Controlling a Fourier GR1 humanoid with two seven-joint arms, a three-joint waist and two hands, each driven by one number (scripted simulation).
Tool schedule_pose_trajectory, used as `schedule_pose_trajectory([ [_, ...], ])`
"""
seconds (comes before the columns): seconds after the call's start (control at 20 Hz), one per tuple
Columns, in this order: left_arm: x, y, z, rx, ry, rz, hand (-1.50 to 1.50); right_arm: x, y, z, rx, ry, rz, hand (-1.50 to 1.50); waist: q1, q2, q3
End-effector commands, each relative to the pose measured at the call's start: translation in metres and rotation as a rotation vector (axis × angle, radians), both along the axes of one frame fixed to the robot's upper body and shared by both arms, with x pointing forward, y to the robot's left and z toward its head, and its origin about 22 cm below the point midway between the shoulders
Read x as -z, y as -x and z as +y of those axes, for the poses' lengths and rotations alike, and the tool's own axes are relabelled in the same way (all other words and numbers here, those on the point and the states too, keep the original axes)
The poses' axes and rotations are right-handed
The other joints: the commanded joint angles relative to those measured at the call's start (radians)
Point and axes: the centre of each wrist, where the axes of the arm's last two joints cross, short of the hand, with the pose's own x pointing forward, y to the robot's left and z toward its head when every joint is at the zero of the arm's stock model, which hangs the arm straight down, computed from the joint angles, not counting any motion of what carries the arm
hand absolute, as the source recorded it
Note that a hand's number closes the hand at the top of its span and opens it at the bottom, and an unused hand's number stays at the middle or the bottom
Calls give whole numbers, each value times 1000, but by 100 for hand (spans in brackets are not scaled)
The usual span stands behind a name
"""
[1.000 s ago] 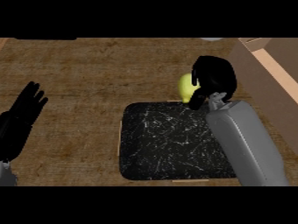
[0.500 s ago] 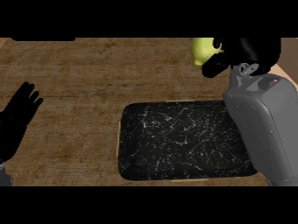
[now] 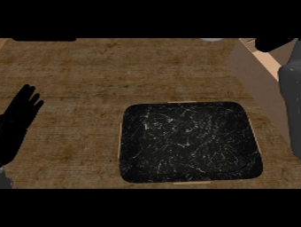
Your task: Pick the lemon from the tray and place it in the cardboard box
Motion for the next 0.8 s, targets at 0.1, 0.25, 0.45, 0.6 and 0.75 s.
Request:
schedule_pose_trajectory([
  [0.1, 9, -5, -4, -11, -8, 4, 0, 15, -11, -38, 37, 44, 59, 150, -2, 1, 0],
  [0.25, -10, 3, 5, 6, 0, -6, 0, 25, -22, -55, 21, 27, 42, 150, 5, 1, 0],
  [0.45, -10, 2, 16, -1, 3, 15, 0, 48, -29, -77, 2, 44, 43, 150, 7, 2, 0],
  [0.6, -2, -1, 1, -2, 11, 8, 0, 46, -24, -116, -10, 1, 28, 150, 0, 2, 0],
  [0.75, -4, 3, -1, 14, 2, -9, 0, 76, -43, -112, 1, -8, 51, 150, 9, 3, 0],
])
